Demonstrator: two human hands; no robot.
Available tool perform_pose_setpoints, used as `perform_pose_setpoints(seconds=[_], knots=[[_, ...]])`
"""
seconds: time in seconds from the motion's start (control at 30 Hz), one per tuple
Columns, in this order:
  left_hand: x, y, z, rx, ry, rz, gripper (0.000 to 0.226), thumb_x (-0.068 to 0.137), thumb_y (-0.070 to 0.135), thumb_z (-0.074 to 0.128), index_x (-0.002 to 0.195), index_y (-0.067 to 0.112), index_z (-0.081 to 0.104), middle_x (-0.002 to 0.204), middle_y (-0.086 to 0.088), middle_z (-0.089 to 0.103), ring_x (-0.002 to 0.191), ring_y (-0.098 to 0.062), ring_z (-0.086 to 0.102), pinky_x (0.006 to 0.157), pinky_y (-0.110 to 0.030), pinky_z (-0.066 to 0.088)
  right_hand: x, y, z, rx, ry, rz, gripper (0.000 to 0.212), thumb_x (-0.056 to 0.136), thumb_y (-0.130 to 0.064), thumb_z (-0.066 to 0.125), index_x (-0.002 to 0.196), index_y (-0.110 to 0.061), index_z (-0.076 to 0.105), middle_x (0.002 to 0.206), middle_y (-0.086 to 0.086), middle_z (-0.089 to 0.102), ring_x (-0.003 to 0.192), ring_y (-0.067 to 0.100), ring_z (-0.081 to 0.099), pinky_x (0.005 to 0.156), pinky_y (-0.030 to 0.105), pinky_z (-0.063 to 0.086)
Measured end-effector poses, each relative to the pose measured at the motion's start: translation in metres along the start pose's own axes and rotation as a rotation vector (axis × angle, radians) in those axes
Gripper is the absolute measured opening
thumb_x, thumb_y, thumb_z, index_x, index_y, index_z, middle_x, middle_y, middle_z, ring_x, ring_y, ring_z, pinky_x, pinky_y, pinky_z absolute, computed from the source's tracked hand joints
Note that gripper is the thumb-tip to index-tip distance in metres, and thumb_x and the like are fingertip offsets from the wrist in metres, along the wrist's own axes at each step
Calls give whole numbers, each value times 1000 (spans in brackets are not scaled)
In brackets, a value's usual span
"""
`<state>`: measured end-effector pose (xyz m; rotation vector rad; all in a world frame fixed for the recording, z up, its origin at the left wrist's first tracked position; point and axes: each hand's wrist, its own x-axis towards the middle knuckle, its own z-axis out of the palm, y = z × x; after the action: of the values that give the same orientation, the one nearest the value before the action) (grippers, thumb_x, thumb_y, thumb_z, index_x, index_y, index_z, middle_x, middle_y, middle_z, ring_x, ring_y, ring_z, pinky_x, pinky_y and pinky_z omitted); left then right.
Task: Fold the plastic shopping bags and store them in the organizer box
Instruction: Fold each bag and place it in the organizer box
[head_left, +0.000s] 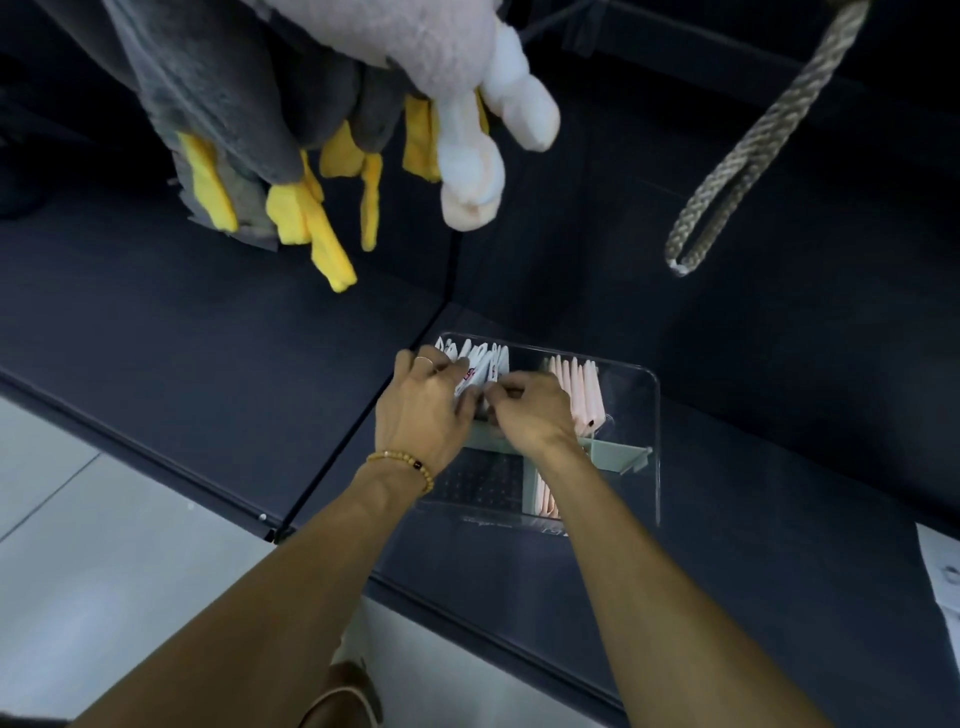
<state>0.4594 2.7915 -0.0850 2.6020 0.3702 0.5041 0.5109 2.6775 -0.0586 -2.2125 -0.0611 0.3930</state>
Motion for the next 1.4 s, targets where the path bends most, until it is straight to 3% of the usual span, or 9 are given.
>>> perform_pose_setpoints(seconds=[0.17,0.43,0.53,0.63,0.8,0.97,1.1,1.27,1.4], knots=[[-2,6,-10,-148,1,-89,33,90,29,57,117,11,64,117,-2,52,106,-21,50,73,-33,50,-11,-1,-12,136,90,-9,18,91,-15,51,87,-20,68,78,-5,71,84,15,69,81,39,58],[-35,59,-33,-784,-14,-438,24,95,28,54,116,18,62,108,10,59,86,7,57,66,1,38,-54,20,-73,358,345,-67,25,92,-18,49,81,-37,61,90,-8,70,86,13,69,87,43,56],[-63,99,-25,-997,-112,-506,12,95,25,55,105,26,62,101,19,59,93,3,58,86,-17,48,-80,58,-115,408,470,-23,23,95,-20,48,84,-36,60,94,-7,69,95,13,65,93,36,52],[-96,144,-6,-1095,-235,-570,11,95,19,55,102,19,64,107,-1,65,103,-19,60,97,-41,48,-112,115,-162,452,575,80,14,98,-24,48,98,-31,60,103,-5,66,102,14,62,95,33,48],[-152,225,40,-1135,-443,-532,16,96,12,52,92,22,64,99,6,64,102,-20,61,87,-34,51,-185,225,-245,427,794,288,15,99,-21,48,103,-17,62,101,4,66,101,23,61,91,35,47],[-202,304,93,-1010,-674,-377,17,95,14,54,108,15,65,110,-2,64,104,-16,60,96,-36,48,-264,331,-318,316,971,537,26,99,-22,45,115,-11,63,113,10,64,104,26,57,94,36,43],[-229,358,137,-842,-750,-118,23,94,17,56,115,12,63,114,-3,65,95,-8,58,80,-8,45,-304,405,-356,206,965,679,36,99,-26,44,128,-9,57,131,12,59,120,32,53,104,41,40],[-261,407,197,-575,-903,272,37,91,30,60,126,21,56,129,2,53,117,-14,51,101,-31,42,-318,473,-383,-33,790,705,57,95,-35,53,144,-10,39,150,12,39,133,31,42,110,43,34],[-284,424,229,-383,-940,704,58,87,37,63,139,19,45,143,6,42,134,-13,34,105,-19,25,-313,498,-385,-288,535,571,55,91,-45,57,134,-13,44,134,5,41,126,26,35,108,49,35]])
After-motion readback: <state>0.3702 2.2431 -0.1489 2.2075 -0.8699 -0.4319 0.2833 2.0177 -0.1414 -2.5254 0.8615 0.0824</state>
